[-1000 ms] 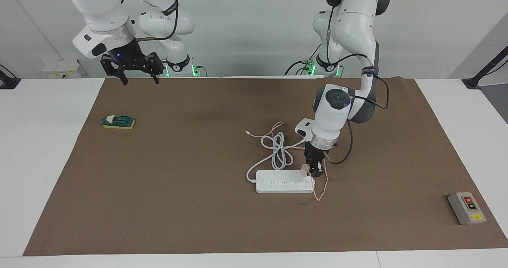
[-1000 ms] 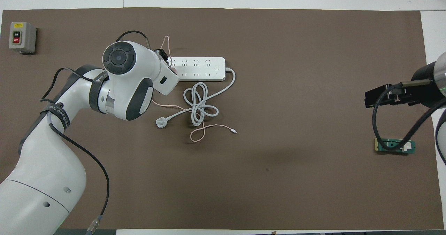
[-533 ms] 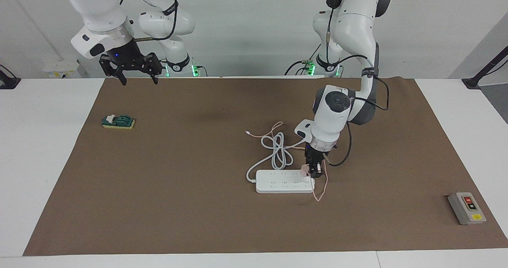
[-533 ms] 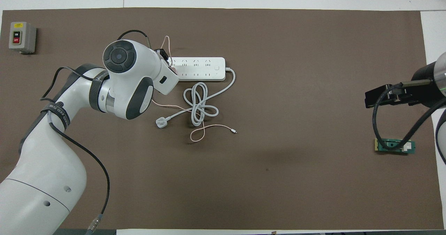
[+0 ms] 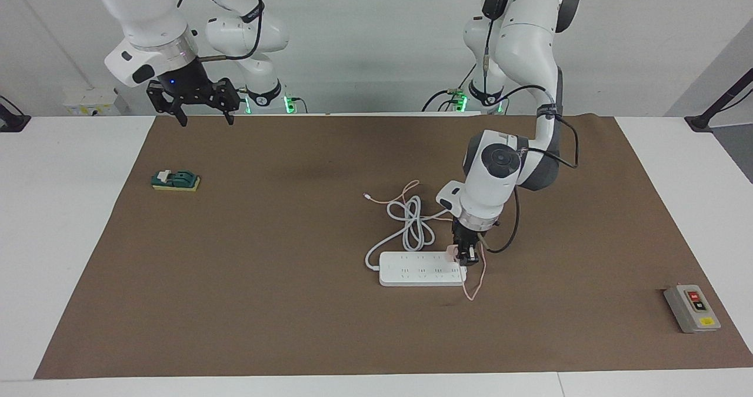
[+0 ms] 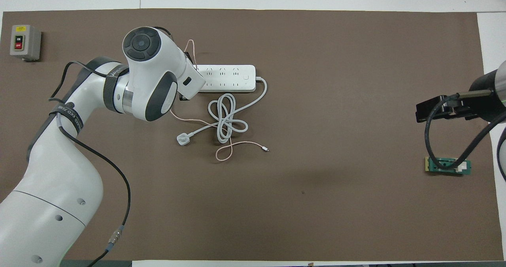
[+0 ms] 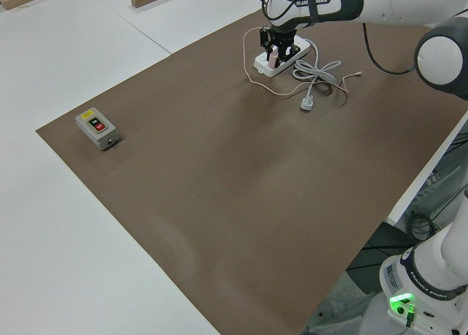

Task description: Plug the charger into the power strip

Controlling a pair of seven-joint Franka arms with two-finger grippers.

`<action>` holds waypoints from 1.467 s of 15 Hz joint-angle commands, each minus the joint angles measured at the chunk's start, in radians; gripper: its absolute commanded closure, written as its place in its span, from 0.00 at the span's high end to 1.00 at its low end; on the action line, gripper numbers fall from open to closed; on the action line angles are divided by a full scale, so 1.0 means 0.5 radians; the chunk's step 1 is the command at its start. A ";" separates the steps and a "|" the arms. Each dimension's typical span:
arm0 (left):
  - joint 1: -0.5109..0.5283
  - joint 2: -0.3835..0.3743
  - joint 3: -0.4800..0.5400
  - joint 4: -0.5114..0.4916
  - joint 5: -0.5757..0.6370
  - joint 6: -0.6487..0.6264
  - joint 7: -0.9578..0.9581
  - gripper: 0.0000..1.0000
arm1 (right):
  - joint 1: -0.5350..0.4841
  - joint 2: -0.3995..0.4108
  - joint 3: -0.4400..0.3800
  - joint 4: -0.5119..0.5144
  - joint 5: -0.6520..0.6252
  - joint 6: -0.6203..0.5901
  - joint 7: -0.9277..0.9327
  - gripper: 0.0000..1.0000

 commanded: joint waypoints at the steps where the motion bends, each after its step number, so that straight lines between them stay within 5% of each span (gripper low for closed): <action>1: 0.033 0.224 -0.016 0.050 -0.098 0.378 0.299 0.00 | -0.033 -0.037 0.018 -0.043 0.034 0.022 0.018 1.00; 11: -0.003 0.181 -0.006 -0.034 -0.133 0.379 0.156 0.03 | -0.033 -0.037 0.018 -0.043 0.034 0.022 0.018 1.00; 12: -0.015 0.181 -0.003 -0.019 -0.133 0.373 0.101 0.38 | -0.033 -0.037 0.018 -0.043 0.034 0.022 0.018 1.00; 13: -0.019 0.181 -0.003 0.021 -0.133 0.364 0.082 0.86 | -0.033 -0.037 0.018 -0.043 0.034 0.022 0.018 1.00; 14: -0.019 0.181 -0.006 0.055 -0.133 0.336 0.082 1.00 | -0.033 -0.037 0.018 -0.043 0.034 0.025 0.018 1.00; 22: 0.159 -0.346 0.006 0.052 -0.123 -0.117 0.082 1.00 | -0.033 -0.037 0.018 -0.043 0.034 0.022 0.021 1.00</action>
